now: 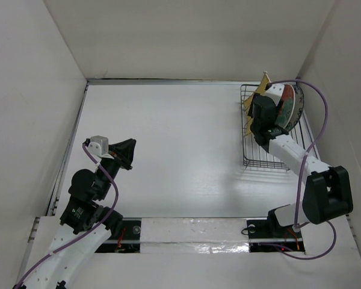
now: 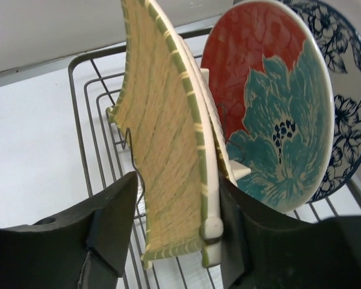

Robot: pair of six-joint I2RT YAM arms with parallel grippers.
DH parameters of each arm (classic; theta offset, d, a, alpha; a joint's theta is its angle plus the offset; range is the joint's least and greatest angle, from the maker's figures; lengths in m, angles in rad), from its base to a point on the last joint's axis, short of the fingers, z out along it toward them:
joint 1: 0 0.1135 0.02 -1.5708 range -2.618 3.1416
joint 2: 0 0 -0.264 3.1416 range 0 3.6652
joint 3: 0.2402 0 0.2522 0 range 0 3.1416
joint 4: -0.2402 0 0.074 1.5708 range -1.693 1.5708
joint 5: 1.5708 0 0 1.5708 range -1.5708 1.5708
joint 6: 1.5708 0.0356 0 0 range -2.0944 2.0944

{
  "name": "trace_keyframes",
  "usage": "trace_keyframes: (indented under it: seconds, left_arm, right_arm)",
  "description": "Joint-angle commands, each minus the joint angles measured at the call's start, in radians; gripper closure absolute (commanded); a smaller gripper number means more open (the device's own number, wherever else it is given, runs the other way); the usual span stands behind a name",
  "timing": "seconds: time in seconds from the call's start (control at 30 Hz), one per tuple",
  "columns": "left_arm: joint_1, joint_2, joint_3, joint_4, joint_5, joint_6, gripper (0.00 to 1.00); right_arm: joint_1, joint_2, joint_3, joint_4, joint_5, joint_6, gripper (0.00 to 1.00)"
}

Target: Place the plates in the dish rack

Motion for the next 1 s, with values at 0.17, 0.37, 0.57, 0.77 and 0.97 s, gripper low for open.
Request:
trace_keyframes:
  seconds: [0.17,0.37,0.57,0.77,0.97]
  left_arm:
    - [0.001,0.022,0.022,0.042,0.003,0.000,0.90]
    - [0.001,0.066,0.022,0.048,0.004,-0.001,0.74]
    - [0.001,0.094,0.016,0.072,0.012,-0.001,0.60]
    - [0.001,0.131,0.015,0.088,-0.016,-0.004,0.44]
    - [0.001,0.141,-0.004,0.109,-0.051,0.005,0.32]
  right_arm:
    - [0.011,-0.177,0.049,-0.082,-0.004,0.099,0.01]
    - [0.057,-0.329,0.102,-0.191,-0.137,0.127,0.00]
    - [0.209,-0.412,0.017,0.013,-0.657,0.190,0.00]
    - [0.485,-0.286,-0.121,0.277,-0.860,0.198,0.00]
    - [0.550,-0.142,-0.207,0.380,-0.898,0.175,0.00]
